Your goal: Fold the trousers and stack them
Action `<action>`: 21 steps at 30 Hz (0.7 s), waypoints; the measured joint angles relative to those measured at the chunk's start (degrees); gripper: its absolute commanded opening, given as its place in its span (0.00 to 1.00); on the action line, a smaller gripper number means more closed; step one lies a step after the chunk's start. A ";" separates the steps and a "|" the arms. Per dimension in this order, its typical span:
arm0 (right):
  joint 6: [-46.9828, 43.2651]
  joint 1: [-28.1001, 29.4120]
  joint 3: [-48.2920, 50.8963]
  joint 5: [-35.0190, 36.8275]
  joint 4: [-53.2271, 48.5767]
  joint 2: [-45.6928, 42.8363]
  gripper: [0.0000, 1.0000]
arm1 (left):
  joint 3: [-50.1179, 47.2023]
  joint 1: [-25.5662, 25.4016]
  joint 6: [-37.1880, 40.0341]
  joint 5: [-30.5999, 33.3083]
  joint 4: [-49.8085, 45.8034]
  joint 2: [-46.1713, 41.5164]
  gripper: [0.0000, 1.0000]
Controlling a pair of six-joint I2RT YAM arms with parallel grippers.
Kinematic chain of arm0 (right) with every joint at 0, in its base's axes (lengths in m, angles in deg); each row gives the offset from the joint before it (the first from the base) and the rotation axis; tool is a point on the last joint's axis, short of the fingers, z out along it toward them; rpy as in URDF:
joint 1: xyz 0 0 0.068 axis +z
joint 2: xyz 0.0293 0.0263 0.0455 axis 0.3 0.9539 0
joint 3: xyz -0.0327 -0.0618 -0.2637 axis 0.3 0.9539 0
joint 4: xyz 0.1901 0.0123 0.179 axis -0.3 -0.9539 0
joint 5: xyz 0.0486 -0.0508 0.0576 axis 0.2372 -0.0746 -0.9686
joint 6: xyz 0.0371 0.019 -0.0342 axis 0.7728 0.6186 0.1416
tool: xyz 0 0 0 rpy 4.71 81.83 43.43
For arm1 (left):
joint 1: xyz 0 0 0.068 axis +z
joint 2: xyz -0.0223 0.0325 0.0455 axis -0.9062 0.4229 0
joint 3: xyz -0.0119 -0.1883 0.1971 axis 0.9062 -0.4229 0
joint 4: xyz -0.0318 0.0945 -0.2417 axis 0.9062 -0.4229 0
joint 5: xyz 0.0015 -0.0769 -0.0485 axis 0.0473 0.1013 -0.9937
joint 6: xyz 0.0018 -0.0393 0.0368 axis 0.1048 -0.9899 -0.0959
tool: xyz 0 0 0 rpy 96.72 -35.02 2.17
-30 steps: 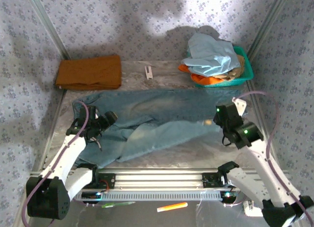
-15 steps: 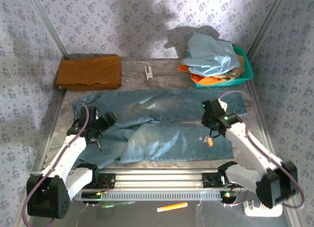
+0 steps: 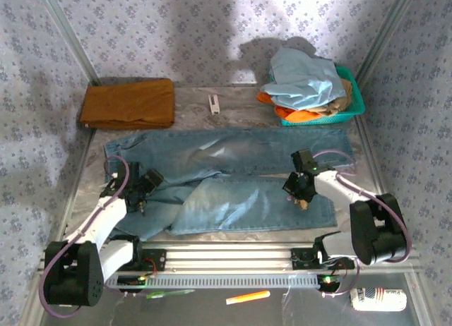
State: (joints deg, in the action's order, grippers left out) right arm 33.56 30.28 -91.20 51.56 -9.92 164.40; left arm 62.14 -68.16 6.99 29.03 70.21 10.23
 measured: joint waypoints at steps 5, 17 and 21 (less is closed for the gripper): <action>-2.91 -10.73 -1.07 -10.75 0.48 2.69 0.00 | 0.00 3.17 -0.39 -0.02 1.11 -0.02 1.00; -10.03 -35.26 -0.83 -15.19 -3.72 2.19 0.00 | 2.97 8.44 -0.39 0.02 0.17 0.55 1.00; -10.29 -37.59 -1.01 -10.27 -4.46 1.11 0.00 | 6.19 8.44 -0.37 0.04 0.20 2.49 1.00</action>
State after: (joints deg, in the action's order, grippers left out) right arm 23.27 -7.31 -92.20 41.29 -14.38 165.52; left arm 68.33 -59.73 6.62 29.08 70.41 12.73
